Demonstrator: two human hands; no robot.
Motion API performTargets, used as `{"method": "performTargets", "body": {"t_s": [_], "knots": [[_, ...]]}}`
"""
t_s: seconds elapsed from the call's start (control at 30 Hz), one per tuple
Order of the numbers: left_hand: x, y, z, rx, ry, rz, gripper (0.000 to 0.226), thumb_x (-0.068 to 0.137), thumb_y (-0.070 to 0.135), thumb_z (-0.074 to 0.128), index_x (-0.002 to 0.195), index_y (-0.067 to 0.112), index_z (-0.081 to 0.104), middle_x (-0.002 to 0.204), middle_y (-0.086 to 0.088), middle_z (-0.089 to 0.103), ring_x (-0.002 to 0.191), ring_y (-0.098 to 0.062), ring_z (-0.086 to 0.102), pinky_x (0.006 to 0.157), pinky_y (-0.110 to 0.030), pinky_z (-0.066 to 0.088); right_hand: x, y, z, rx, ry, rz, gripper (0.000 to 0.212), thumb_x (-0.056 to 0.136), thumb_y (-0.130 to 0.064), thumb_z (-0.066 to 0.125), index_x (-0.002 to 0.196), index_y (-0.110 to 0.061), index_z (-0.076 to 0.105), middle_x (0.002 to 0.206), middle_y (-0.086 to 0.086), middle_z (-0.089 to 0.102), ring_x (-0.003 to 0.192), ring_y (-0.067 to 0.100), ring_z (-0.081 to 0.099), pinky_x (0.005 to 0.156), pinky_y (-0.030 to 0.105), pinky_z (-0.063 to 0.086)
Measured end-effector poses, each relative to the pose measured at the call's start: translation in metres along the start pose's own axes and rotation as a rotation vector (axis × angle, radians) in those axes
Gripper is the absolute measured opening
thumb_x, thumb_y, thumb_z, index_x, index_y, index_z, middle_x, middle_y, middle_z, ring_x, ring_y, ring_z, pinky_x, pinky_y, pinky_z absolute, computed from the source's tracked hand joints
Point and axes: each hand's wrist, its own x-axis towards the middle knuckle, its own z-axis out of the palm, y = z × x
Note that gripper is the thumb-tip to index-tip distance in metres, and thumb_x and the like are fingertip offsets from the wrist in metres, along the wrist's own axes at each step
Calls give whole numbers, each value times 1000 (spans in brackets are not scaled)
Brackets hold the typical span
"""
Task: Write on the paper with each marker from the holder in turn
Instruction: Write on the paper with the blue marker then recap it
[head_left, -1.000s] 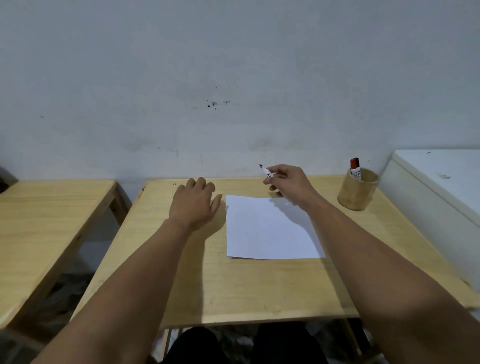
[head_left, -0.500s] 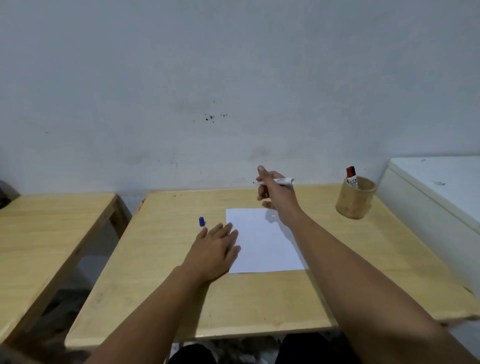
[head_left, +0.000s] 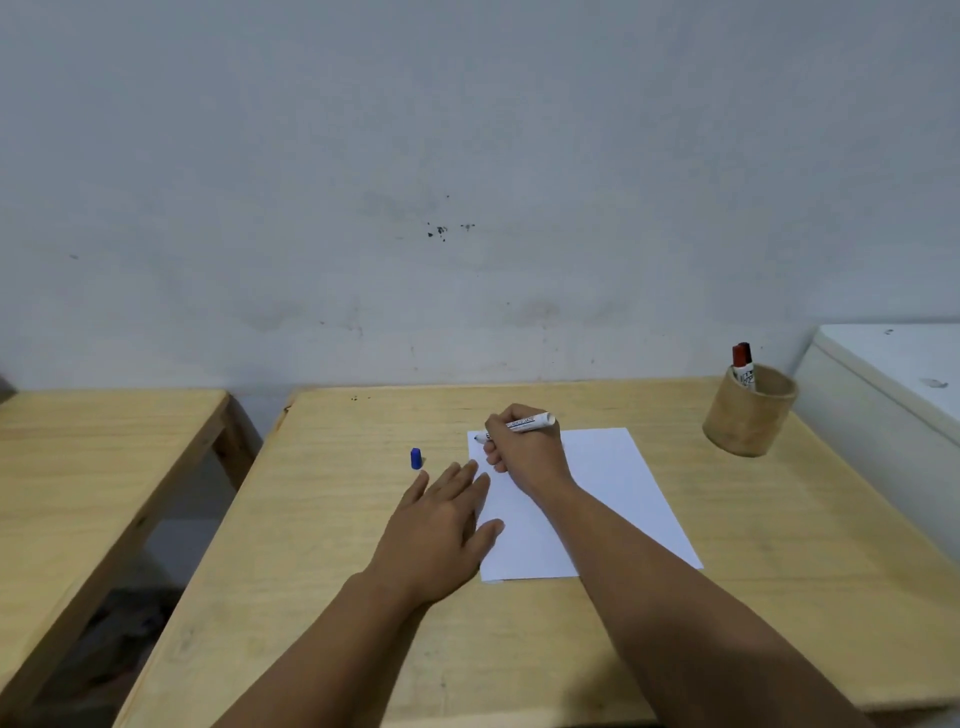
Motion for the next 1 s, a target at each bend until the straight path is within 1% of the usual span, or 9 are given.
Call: {"method": "performTargets", "body": {"t_s": [0.1,0.23,0.33,0.57,0.67,0.77,0.8,0.9,1.0], "knots": [[4,-5,-11,70,21,-9,77,98,67,27,161,24,24,170,3,18,158,-15,10,128,-40,8,6,-6,-1,-21,1,-34,27,91,-21,67,73,-1,62,68,9,77,57,20,62,56,30,48],[4,-4,-12,57,44,-19,78,97,69,27,161,25,25,170,5,19,158,-13,9,128,-39,5,8,-4,-3,-108,11,-111,26,93,-30,70,73,-14,71,71,7,78,58,15,68,57,28,54],[3,-4,-11,38,47,-25,78,97,69,28,161,26,24,170,6,18,158,-12,8,128,-38,4,10,0,-2,-145,13,-134,25,94,-31,71,77,-14,74,72,8,78,59,13,69,59,29,56],[3,-5,-10,33,53,-23,78,96,70,27,161,28,23,170,6,20,158,-12,9,128,-39,6,11,0,0,-190,22,-132,25,87,-37,71,73,-17,76,72,8,78,61,15,72,61,30,59],[4,-5,-9,34,56,-16,75,96,69,29,160,29,28,169,5,22,158,-14,10,128,-40,7,12,-1,1,-184,14,-121,23,83,-37,71,68,-20,73,73,8,78,62,16,71,62,30,58],[4,-5,-9,34,56,-15,74,96,68,31,159,29,30,169,4,22,158,-14,10,128,-41,7,12,-3,1,-171,0,-71,21,73,-37,69,61,-20,68,74,11,79,61,19,69,66,38,56],[3,-5,-9,32,55,-14,74,96,68,31,159,29,30,169,4,22,158,-15,10,128,-42,8,10,-4,0,-156,-5,-63,21,73,-36,69,62,-19,68,75,13,79,61,20,68,66,39,56],[4,-7,-9,26,56,-11,75,96,69,31,159,29,32,169,3,24,158,-15,12,127,-42,10,6,-12,-2,-15,26,-100,25,91,-32,73,74,-14,71,73,15,75,58,19,67,60,32,54],[3,-6,-10,49,51,-17,76,95,70,30,159,29,32,169,4,24,158,-15,12,127,-43,11,7,-35,-9,90,145,-161,30,95,-38,76,76,-20,62,58,-1,62,48,15,54,47,25,46]]}}
